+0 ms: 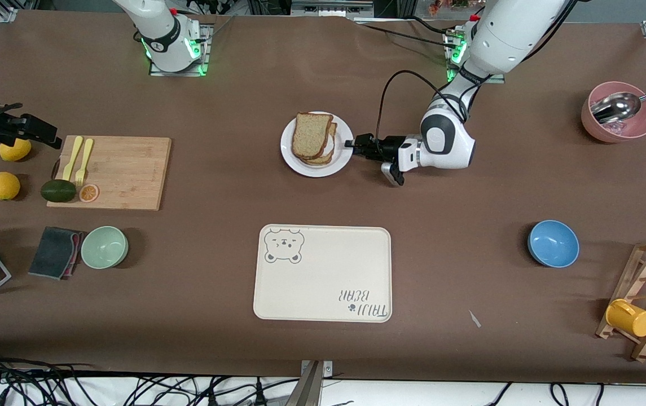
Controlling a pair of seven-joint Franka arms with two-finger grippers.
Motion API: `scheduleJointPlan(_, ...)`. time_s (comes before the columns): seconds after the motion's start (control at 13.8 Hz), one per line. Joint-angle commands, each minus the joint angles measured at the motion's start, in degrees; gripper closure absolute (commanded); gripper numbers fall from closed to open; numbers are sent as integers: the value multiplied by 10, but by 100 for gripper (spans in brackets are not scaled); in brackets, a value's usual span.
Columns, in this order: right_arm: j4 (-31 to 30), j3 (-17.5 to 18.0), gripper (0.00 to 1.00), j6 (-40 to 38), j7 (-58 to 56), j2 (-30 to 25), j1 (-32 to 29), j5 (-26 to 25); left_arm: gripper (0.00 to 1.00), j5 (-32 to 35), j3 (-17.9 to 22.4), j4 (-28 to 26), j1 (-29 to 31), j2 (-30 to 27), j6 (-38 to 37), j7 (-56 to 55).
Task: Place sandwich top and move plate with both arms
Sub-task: 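Close the left gripper on the plate rim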
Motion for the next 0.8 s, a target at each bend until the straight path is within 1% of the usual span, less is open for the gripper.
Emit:
scheduleJointPlan(0.0, 2, 0, 0, -6, -7, -1, -3, 10, 57, -43, 1, 16, -16, 17, 12, 29)
scheduleJointPlan(0.22, 2, 1, 0, -6, -7, -1, -3, 10, 59, -43, 1, 16, -16, 17, 12, 30)
scheduleJointPlan(0.58, 2, 0, 0, -6, -7, -1, -3, 10, 77, -41, 1, 16, -16, 20, 12, 36)
scheduleJointPlan(0.73, 2, 0, 0, -6, -7, -1, -3, 10, 77, -41, 1, 14, -16, 21, 11, 46)
